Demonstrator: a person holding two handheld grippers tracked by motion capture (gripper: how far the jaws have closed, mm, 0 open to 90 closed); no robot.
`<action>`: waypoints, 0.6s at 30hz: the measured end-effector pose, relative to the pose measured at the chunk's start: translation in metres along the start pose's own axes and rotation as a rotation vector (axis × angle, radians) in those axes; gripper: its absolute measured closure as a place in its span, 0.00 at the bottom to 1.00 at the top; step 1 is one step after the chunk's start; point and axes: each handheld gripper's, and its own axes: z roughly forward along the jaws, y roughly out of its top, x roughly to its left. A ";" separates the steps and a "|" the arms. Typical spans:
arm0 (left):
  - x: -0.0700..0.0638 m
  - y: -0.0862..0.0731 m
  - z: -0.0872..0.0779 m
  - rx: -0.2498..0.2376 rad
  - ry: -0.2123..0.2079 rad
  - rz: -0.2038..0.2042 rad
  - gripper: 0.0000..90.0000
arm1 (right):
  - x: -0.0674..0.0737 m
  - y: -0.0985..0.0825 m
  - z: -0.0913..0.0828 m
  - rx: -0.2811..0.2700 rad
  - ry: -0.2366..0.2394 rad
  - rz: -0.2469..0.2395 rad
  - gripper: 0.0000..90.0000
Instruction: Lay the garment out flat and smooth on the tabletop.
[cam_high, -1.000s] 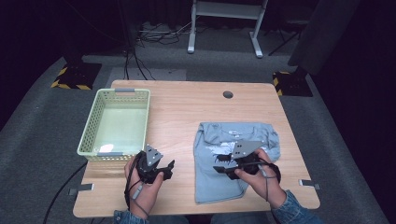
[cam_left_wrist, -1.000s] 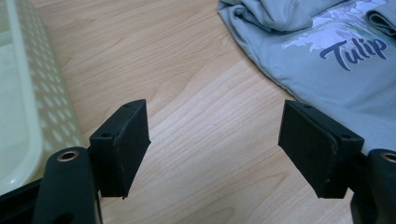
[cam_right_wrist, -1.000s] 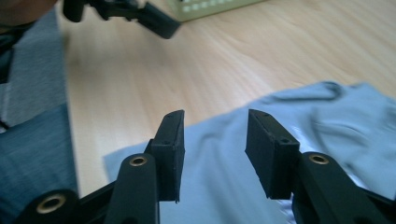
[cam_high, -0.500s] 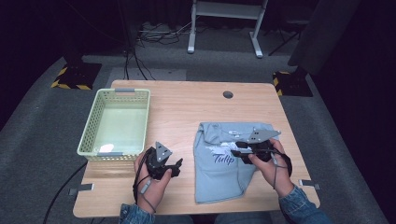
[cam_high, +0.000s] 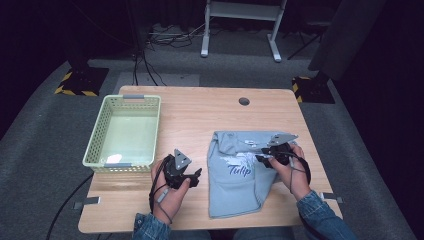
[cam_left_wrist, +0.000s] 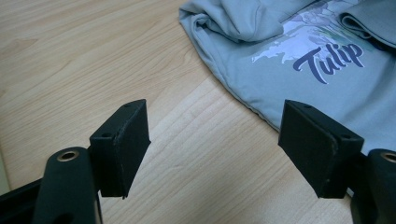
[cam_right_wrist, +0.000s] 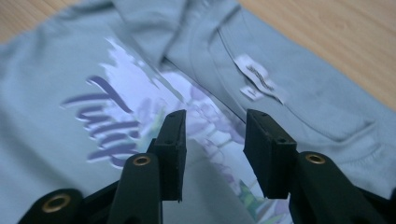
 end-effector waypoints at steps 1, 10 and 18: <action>0.000 0.000 0.001 0.001 -0.002 -0.002 0.27 | -0.002 -0.002 0.003 0.013 0.001 0.006 0.66; -0.002 0.001 0.006 0.008 -0.009 0.002 0.27 | 0.005 -0.021 0.009 0.076 0.063 -0.007 0.72; -0.003 0.002 0.005 0.006 -0.011 0.007 0.27 | 0.004 -0.019 0.009 0.094 0.066 -0.034 0.63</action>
